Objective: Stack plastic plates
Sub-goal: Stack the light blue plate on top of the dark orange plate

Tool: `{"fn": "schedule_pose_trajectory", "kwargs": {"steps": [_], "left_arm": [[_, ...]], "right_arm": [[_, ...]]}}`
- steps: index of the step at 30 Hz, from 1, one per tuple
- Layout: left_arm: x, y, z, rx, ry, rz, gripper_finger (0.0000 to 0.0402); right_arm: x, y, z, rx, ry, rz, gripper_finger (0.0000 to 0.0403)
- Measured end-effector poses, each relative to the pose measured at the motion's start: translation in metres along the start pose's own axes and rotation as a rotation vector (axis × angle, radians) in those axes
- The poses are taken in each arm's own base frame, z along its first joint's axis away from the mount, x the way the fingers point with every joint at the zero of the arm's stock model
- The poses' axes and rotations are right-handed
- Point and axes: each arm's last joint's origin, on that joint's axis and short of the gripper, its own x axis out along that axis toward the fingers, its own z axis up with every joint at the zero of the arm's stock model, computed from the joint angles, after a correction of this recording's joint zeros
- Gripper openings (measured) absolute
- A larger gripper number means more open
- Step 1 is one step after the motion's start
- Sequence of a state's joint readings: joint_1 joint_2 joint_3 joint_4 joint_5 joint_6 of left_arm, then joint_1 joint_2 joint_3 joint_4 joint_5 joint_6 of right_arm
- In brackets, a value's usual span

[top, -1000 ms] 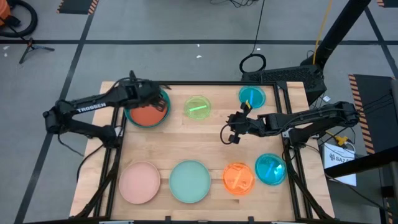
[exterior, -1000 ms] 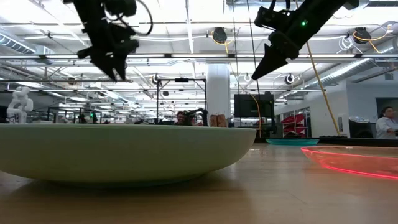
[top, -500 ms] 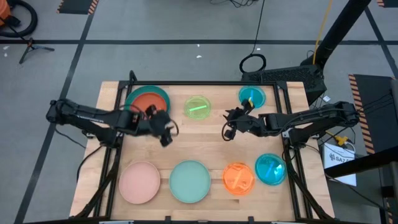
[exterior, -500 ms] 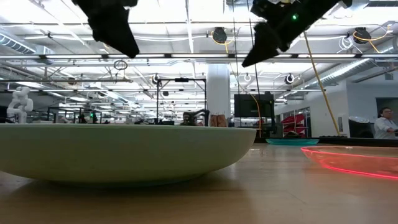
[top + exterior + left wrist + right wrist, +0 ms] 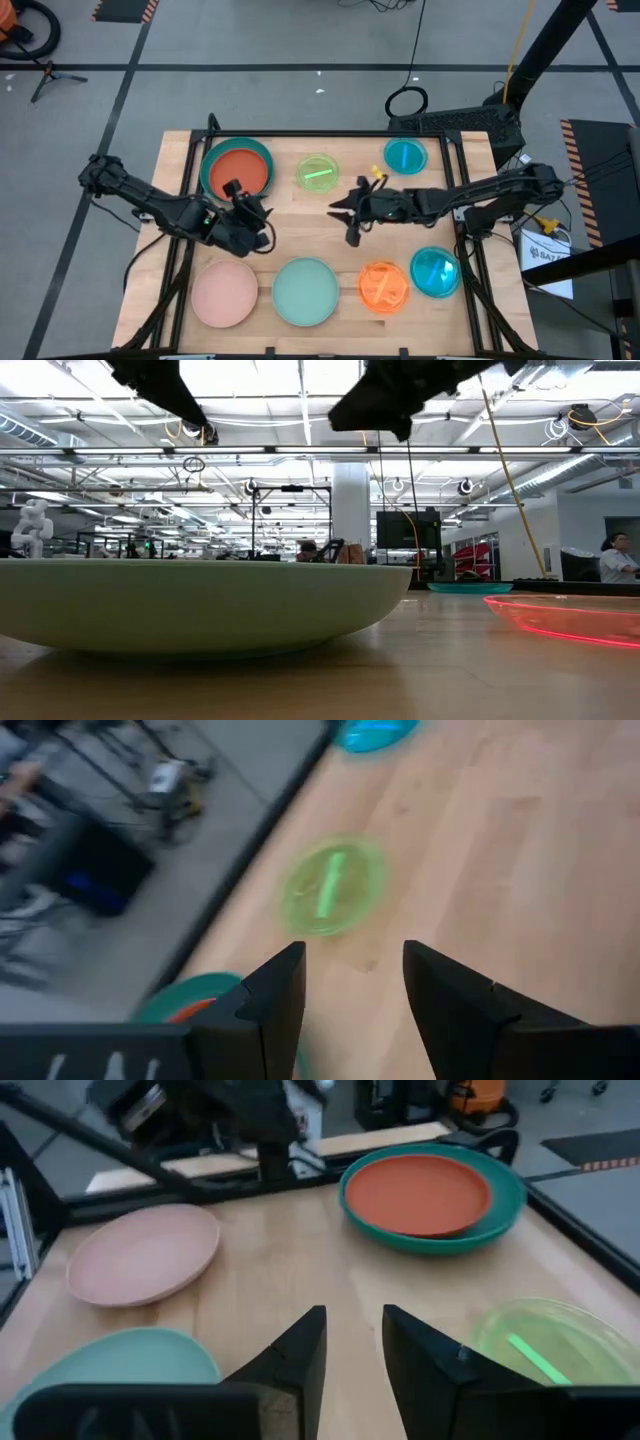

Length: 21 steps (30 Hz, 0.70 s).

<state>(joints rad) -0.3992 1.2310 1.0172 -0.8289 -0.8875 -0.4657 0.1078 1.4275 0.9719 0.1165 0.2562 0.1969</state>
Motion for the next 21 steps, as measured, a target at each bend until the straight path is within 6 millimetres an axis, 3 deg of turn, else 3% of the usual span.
{"fn": "schedule_pose_trajectory", "kwargs": {"steps": [4,11,16,21], "left_arm": [[-0.005,0.014,-0.006,0.01,-0.018,0.145,0.0175],[-0.019,0.051,-0.019,-0.129,-0.078,0.375,0.0175],[-0.028,0.071,-0.029,-0.227,-0.089,0.434,0.0175],[-0.031,0.076,-0.033,-0.276,-0.089,0.449,0.0175]], "right_arm": [[0.023,0.017,0.008,-0.068,0.084,0.031,0.0093],[0.059,0.039,0.011,-0.125,0.244,0.082,0.0093],[0.077,0.049,0.0,-0.117,0.307,0.134,0.0093],[0.092,0.055,-0.018,-0.125,0.366,0.159,0.0093]]}}
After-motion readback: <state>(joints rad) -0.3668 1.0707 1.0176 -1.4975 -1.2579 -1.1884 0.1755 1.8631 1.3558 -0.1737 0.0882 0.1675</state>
